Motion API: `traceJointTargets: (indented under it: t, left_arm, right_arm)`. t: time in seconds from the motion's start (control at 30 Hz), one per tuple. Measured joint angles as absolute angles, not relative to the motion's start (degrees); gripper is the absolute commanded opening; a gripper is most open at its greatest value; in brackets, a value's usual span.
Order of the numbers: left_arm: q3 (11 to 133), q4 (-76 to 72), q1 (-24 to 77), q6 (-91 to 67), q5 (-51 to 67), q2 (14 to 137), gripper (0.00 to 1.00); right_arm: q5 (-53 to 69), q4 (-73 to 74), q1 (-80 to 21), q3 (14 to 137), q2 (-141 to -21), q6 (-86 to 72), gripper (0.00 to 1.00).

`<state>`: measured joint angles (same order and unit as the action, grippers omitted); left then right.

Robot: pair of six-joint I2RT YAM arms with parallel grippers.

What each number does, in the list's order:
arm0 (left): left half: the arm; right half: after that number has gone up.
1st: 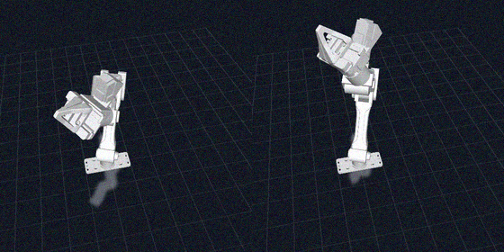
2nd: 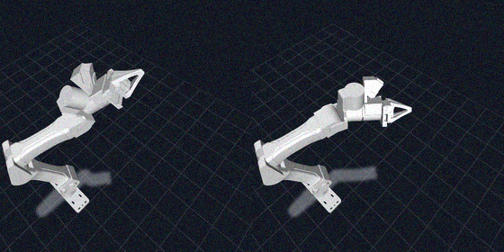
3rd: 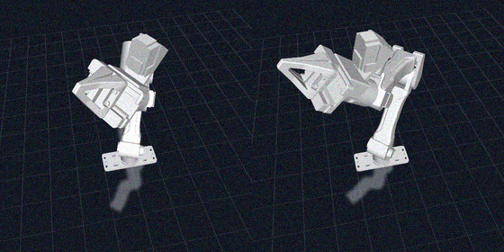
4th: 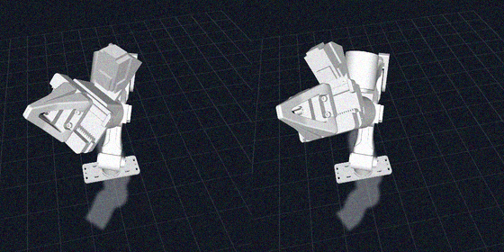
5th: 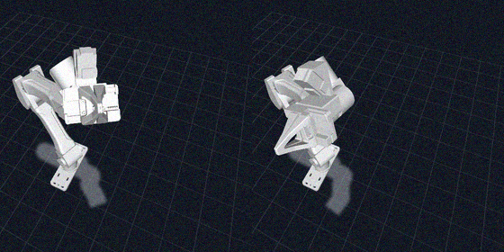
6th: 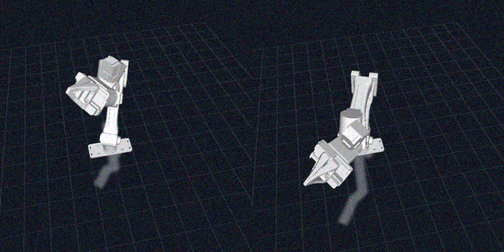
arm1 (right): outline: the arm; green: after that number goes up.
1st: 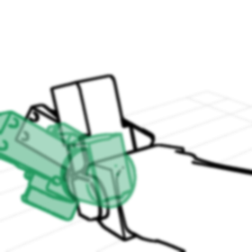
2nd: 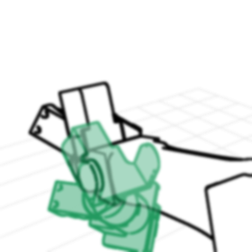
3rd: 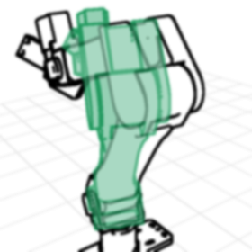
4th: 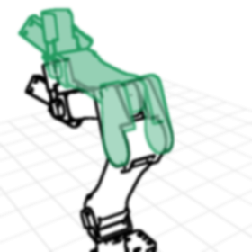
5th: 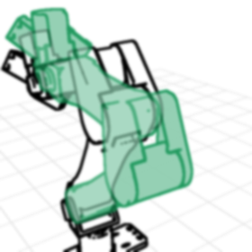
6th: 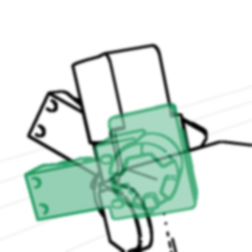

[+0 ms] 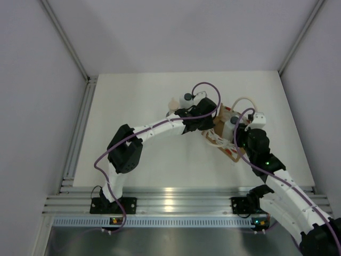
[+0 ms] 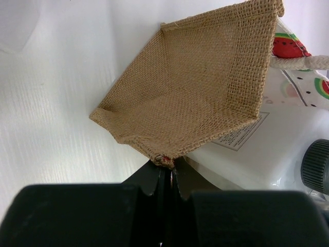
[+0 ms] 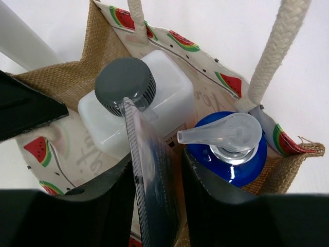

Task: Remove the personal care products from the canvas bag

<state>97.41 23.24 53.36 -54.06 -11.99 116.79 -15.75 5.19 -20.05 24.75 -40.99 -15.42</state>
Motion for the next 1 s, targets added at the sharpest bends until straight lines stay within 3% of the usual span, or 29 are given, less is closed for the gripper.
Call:
traceJointTargets:
  t: [0.13, 0.17, 0.37, 1.0]
  left_arm:
    - [97.4, 23.2, 53.4, -54.0, -12.0, 116.8, 0.00]
    - [97.4, 23.2, 53.4, -54.0, -12.0, 116.8, 0.00]
    - [97.4, 23.2, 53.4, -53.9, -12.0, 116.8, 0.00]
    - [97.6, 23.3, 53.4, -53.9, -11.9, 116.8, 0.00]
  right_arm:
    - [-15.7, 5.1, -20.1, 24.7, -40.9, -15.4, 0.32]
    - [-15.8, 5.1, -20.1, 24.7, -40.9, -15.3, 0.21]
    - [-16.6, 4.9, -20.1, 24.7, -40.8, -14.0, 0.00]
    - [-16.4, 3.0, -20.1, 19.2, -24.8, -11.6, 0.00]
